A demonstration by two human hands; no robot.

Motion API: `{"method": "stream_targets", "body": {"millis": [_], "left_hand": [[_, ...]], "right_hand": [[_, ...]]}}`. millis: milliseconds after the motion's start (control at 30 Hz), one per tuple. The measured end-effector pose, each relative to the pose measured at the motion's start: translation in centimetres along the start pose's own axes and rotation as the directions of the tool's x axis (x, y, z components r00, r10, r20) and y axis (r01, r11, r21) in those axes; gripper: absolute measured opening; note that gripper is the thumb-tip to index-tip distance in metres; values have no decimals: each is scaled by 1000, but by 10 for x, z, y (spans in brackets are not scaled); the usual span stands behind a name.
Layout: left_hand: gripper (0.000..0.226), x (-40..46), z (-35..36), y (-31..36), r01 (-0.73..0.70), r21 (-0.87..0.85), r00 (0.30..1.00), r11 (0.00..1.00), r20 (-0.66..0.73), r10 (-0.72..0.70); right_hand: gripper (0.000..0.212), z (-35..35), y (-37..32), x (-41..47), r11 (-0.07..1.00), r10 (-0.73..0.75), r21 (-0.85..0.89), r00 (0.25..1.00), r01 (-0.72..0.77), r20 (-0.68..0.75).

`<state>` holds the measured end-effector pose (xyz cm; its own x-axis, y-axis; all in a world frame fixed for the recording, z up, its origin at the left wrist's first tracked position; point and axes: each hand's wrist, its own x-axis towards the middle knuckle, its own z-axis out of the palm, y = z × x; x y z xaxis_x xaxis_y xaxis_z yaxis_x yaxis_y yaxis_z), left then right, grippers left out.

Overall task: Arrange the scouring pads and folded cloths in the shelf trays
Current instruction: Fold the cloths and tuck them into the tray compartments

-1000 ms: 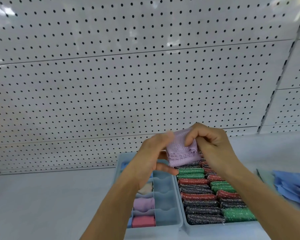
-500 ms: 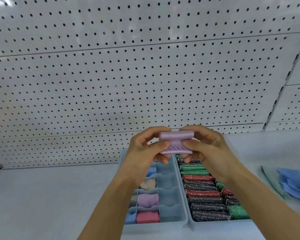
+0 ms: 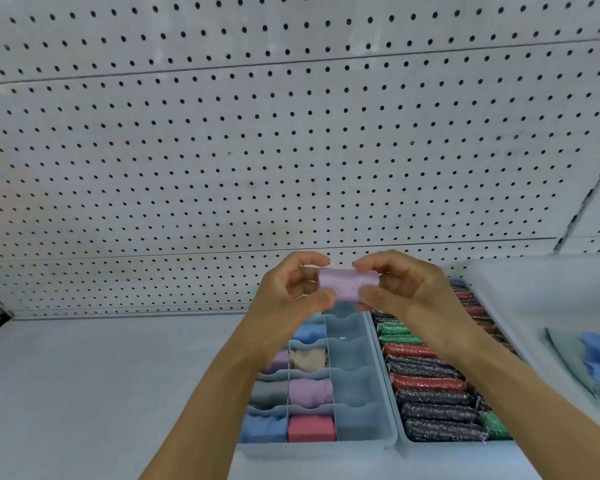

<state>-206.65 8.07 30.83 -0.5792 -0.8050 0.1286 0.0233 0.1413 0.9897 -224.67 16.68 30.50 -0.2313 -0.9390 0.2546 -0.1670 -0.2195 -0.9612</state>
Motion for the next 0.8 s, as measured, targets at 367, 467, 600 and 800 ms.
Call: {"method": "stream_targets", "body": {"millis": [367,467,600,800], "left_hand": [[42,42,-11,-57,-144,453,987,880,-2,162],[52,45,-32,-86,-67,656,978,752,-106,180],[63,32,-68,-124,229,792,946,566,-318,62],[61,25,-72,-152,367,769,930,523,-306,-202]], "right_hand": [[20,12,35,64,619,171,-785,974,12,150],[19,10,53,80,436,145,-899,989,-32,35],[17,13,87,93,281,125,-960,992,-5,31],[24,35,115,106,-28,265,-994,959,107,95]]}}
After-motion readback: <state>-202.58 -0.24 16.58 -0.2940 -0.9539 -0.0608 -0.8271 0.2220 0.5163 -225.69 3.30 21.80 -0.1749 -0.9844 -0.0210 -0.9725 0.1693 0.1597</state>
